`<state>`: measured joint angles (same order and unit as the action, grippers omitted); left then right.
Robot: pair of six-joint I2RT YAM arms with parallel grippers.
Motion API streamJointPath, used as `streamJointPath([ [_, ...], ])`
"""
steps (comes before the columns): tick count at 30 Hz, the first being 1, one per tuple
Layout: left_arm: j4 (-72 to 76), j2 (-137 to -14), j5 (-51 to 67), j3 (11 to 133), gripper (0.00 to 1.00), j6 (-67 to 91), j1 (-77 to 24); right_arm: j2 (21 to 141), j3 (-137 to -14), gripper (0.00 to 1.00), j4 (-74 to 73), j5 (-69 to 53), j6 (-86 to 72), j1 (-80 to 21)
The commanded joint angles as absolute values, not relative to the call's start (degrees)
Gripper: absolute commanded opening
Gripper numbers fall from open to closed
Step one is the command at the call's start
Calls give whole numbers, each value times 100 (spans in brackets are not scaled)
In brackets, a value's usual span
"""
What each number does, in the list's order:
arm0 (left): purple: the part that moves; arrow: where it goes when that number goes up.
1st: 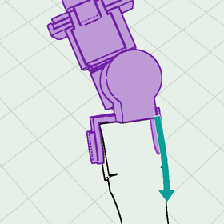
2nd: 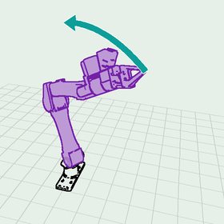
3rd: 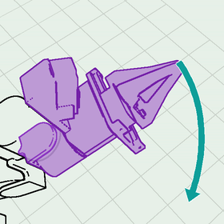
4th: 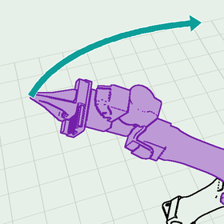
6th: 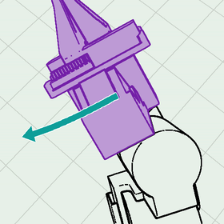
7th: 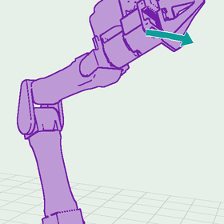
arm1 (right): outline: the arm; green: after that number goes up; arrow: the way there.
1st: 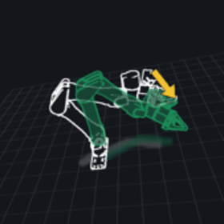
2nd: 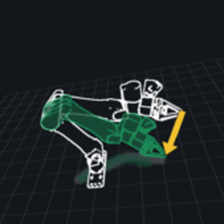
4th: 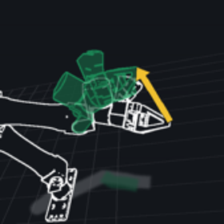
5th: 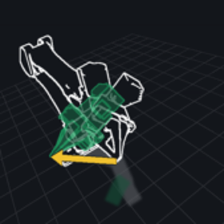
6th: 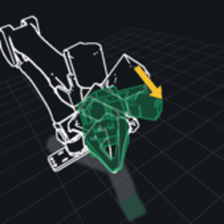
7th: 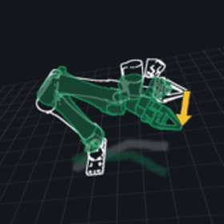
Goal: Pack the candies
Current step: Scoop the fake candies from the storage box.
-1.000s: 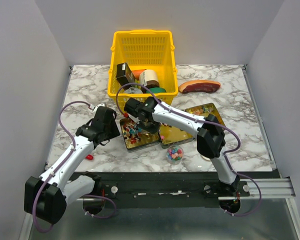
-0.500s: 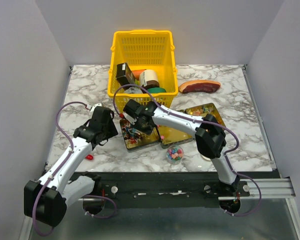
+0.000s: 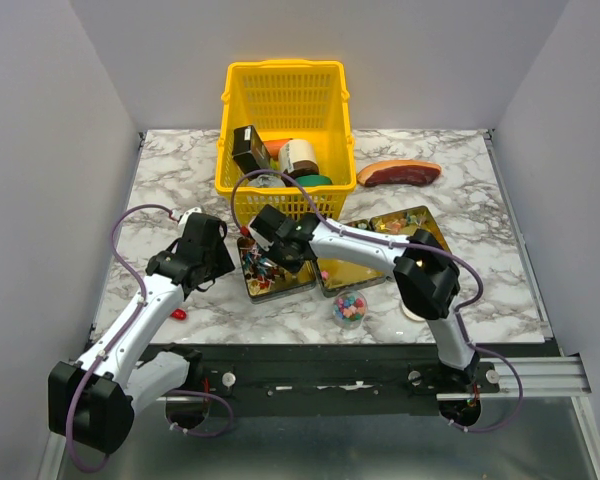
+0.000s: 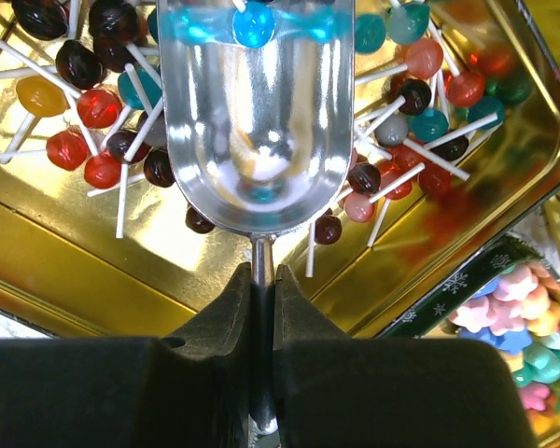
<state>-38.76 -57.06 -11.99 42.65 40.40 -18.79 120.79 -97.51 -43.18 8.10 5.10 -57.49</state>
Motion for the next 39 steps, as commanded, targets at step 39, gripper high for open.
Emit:
streamJointPath([
  [39,-3331,-5845,-1169,4192,57,3920,-1714,8667,-7216,1,-3356,957,194,-5766],
])
